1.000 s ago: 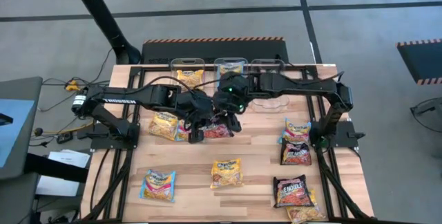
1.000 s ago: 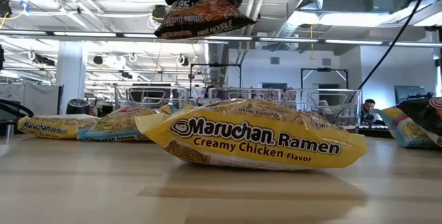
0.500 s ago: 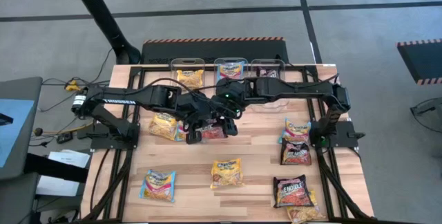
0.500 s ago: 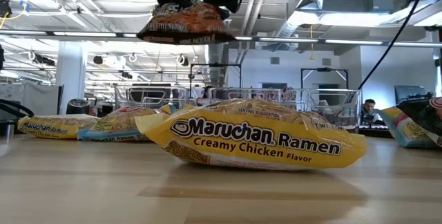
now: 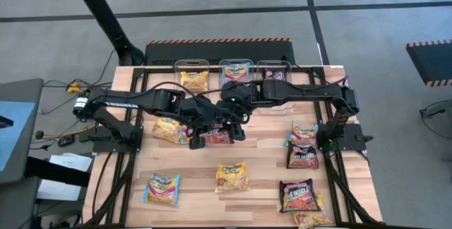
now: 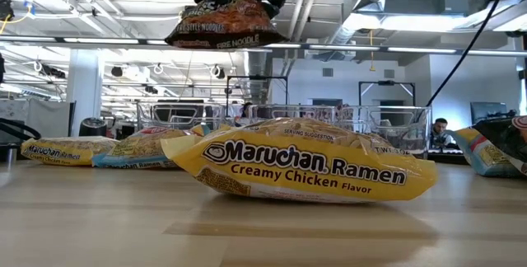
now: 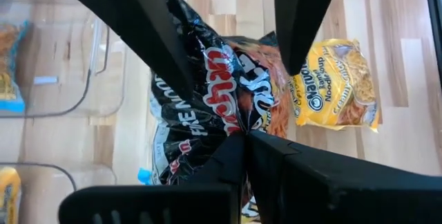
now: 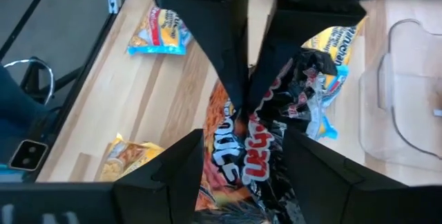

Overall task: Sort Maruchan noodles
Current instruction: Put the black noodle pack into the right transparent bin

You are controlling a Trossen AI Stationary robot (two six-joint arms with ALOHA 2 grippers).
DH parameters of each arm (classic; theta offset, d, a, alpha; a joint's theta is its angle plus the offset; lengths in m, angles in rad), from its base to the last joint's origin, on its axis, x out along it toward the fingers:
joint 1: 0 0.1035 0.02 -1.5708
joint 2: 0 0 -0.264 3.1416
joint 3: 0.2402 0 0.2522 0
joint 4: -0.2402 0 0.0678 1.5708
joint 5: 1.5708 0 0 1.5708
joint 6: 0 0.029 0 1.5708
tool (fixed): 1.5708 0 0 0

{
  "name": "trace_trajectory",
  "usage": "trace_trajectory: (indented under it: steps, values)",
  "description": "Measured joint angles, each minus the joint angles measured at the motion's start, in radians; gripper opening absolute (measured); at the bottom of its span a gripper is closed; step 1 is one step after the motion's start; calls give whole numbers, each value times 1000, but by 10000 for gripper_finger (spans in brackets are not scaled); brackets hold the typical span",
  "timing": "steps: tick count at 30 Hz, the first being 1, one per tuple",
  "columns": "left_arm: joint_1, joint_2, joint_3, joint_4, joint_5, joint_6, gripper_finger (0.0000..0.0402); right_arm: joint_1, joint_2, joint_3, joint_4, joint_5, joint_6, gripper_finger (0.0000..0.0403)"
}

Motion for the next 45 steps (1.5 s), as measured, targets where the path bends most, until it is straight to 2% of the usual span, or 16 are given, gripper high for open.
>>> trace_trajectory:
  steps: [12,20,25,31,39,45]
  values:
    - [-13,-73,5,-20,-34,-16,0,-24,-30,-2,-26,11,30,224]
    - [-13,-80,5,35,-35,8,0,-28,-31,-2,-9,69,25,224]
    - [-11,-80,4,72,-36,17,0,-6,-31,-2,-6,148,12,214]
    - [-10,-80,4,80,-72,28,0,17,-31,-2,-5,185,-5,160]
    - [-10,-81,3,98,-80,28,0,31,-31,-2,-5,211,-5,22]
    - [-10,-81,3,99,-80,27,0,37,-31,-2,-5,227,17,9]
